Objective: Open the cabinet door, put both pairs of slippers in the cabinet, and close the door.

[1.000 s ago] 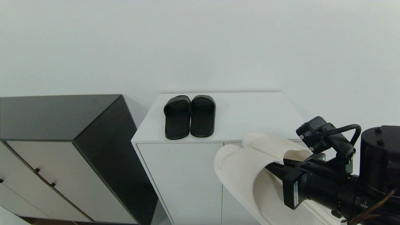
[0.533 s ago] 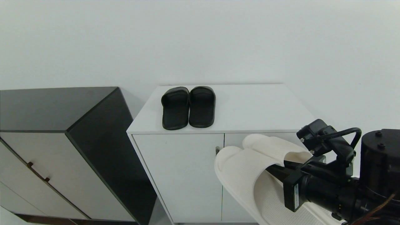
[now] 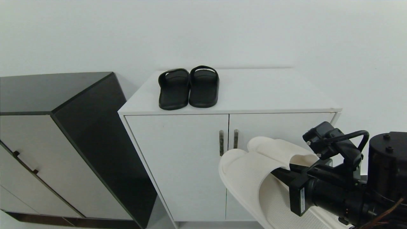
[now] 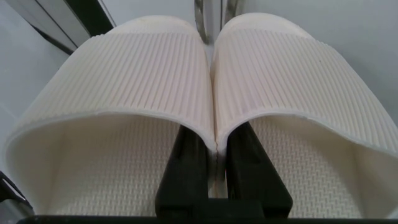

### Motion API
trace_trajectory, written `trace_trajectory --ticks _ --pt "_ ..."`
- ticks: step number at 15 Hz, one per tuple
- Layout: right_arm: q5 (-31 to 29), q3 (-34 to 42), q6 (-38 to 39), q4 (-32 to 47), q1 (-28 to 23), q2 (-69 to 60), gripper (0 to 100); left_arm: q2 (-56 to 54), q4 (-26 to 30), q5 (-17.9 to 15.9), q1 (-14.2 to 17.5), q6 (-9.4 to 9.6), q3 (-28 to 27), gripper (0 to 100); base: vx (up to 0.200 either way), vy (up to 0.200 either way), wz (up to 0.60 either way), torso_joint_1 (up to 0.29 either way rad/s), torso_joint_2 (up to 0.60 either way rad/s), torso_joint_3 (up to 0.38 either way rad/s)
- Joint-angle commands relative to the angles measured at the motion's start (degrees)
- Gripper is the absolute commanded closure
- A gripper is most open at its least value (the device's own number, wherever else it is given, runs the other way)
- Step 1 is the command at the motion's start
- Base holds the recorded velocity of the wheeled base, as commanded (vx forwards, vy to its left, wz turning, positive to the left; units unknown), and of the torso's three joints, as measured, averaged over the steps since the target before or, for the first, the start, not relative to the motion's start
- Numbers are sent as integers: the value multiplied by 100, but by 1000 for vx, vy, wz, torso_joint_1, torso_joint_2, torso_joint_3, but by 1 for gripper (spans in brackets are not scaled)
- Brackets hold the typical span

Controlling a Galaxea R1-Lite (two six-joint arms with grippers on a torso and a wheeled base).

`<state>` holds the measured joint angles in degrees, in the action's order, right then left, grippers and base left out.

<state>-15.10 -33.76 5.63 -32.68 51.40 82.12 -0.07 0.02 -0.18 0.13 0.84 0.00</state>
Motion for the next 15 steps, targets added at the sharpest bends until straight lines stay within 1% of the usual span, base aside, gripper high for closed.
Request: trace_trajectory --ticks 1,2,3,7,12,15 --pt "7 71 -1 -10 2 24 100 7 -2 9 4 -14 0 100 0 0 0 -178 510 325" --pt "7 80 -1 -10 2 24 100 7 -2 9 4 -67 0 100 0 0 0 -173 496 310" --pt "7 80 -1 -1 20 15 100 7 -11 71 4 -181 0 0 0 0 0 -168 491 320" --pt "7 88 -9 -1 37 15 100 7 -11 62 4 -84 0 0 0 0 0 -155 475 324" --pt "-1 132 -9 -10 37 6 100 7 -11 53 4 -84 0 0 0 0 0 -109 462 349" --pt "7 141 -1 -10 37 33 100 7 -11 53 4 -93 0 0 0 0 0 -51 448 383"
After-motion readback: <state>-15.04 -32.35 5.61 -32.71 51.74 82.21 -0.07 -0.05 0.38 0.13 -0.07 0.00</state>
